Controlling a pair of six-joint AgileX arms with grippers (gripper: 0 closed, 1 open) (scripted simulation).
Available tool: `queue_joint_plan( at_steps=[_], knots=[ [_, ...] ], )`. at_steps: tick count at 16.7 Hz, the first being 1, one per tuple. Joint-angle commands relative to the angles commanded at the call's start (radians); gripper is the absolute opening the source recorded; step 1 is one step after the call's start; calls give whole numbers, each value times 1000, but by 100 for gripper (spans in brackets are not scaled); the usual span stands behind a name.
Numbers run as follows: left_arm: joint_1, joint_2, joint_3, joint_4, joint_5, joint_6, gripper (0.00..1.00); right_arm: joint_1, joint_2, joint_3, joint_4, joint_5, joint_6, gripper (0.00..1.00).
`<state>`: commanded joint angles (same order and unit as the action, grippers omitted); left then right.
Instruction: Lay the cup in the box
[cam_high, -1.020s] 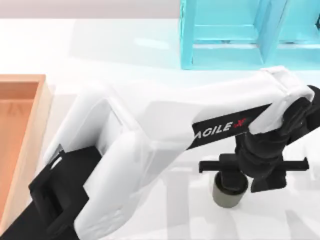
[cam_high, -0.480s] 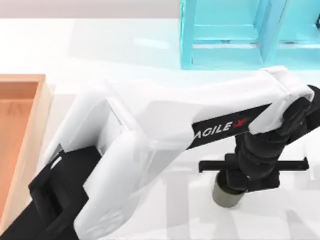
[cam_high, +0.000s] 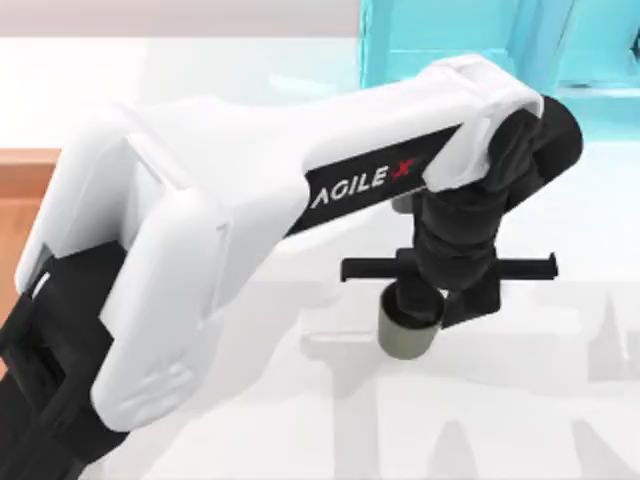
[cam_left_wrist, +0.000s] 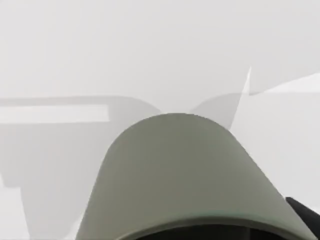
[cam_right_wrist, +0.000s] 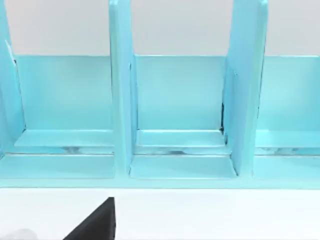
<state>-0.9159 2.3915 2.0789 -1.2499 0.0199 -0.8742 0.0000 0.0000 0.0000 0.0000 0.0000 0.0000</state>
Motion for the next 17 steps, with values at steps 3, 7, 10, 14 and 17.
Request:
queue_joint_plan(
  at_steps=[3,7,10,14,17],
  knots=[
    [171,-99,-69,-23,11,175,0,0,0,0,0,0,0,100],
    [457,-257,-185,-61,19,460,0,0,0,0,0,0,0,100],
    [679,-377,-278,-92,22,678,0,0,0,0,0,0,0,100],
    [939,-519,-392,-133,28,929,0,0,0,0,0,0,0,100],
    [1073,-596,-451,-154,33,1058,0,0,0,0,0,0,0,100]
  ],
)
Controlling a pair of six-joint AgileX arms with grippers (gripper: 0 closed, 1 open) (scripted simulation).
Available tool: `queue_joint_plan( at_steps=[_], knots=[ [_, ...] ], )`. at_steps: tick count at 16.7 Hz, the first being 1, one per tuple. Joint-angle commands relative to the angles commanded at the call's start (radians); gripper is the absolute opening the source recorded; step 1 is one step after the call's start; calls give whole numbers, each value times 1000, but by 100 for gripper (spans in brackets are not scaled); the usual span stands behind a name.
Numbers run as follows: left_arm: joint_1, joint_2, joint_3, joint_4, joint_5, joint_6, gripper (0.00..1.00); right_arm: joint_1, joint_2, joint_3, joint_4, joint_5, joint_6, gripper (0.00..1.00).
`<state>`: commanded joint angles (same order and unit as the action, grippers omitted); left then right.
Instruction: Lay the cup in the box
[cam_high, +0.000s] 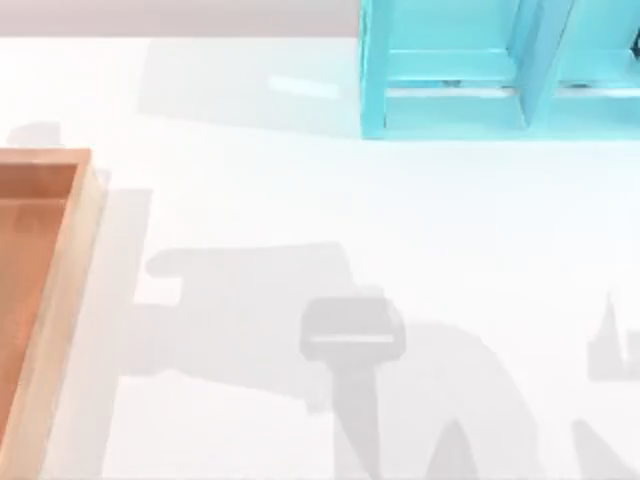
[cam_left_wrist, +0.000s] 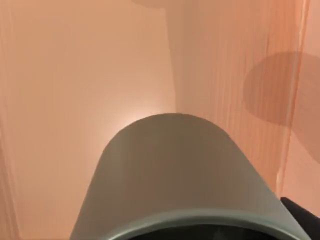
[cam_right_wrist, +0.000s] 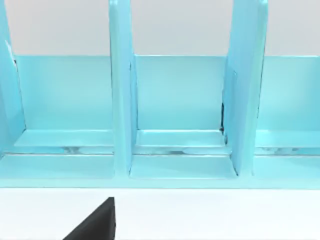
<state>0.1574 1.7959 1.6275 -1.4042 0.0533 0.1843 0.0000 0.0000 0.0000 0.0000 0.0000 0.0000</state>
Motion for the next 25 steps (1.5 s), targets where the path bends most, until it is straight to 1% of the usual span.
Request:
queue_joint_plan(
  at_steps=[3,8,10,16,21,25],
  knots=[
    [58,-34,-26,-9,3,54,0,0,0,0,0,0,0,100],
    [55,-30,-25,-3,0,55,0,0,0,0,0,0,0,100],
    [59,-30,-59,34,1,57,0,0,0,0,0,0,0,100],
    [77,-17,-239,224,4,74,0,0,0,0,0,0,0,100],
    [79,-15,-258,243,3,76,0,0,0,0,0,0,0,100],
    [79,-15,-258,243,3,76,30,0,0,0,0,0,0,100]
  ],
)
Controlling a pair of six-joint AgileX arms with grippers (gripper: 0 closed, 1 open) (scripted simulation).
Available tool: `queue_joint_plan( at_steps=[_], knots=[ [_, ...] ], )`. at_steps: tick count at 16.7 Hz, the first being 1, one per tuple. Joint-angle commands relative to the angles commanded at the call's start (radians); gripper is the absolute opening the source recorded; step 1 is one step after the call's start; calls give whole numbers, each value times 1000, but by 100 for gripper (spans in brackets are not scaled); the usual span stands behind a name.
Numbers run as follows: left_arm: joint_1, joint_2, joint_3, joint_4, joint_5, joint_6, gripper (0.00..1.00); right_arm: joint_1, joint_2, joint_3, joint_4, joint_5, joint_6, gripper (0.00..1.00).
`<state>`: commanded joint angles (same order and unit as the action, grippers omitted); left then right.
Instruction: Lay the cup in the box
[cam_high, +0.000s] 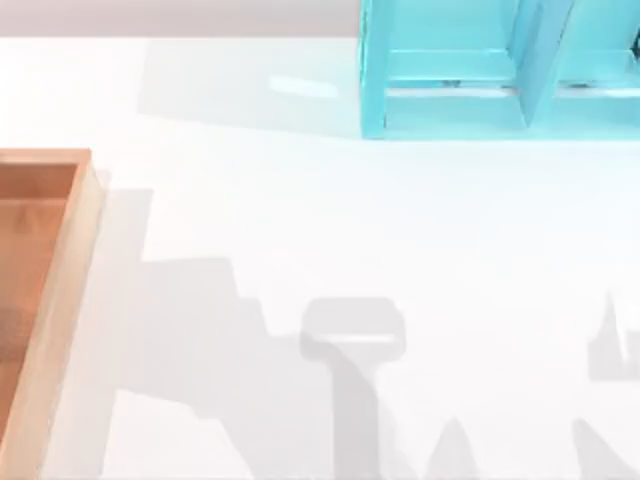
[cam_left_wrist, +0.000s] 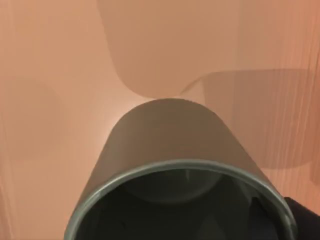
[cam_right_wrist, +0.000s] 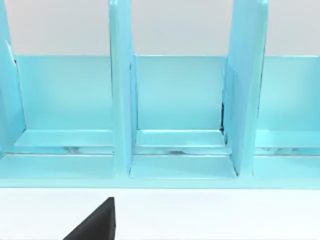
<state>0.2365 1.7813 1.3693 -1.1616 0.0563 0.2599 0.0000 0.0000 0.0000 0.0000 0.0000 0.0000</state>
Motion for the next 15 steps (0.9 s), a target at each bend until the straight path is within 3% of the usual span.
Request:
queue_joint_plan(
  at_steps=[9,15],
  knots=[
    [0,0,0,0,0,0,98,0,0,0,0,0,0,100],
    [0,0,0,0,0,0,100,0,0,0,0,0,0,100]
  ],
)
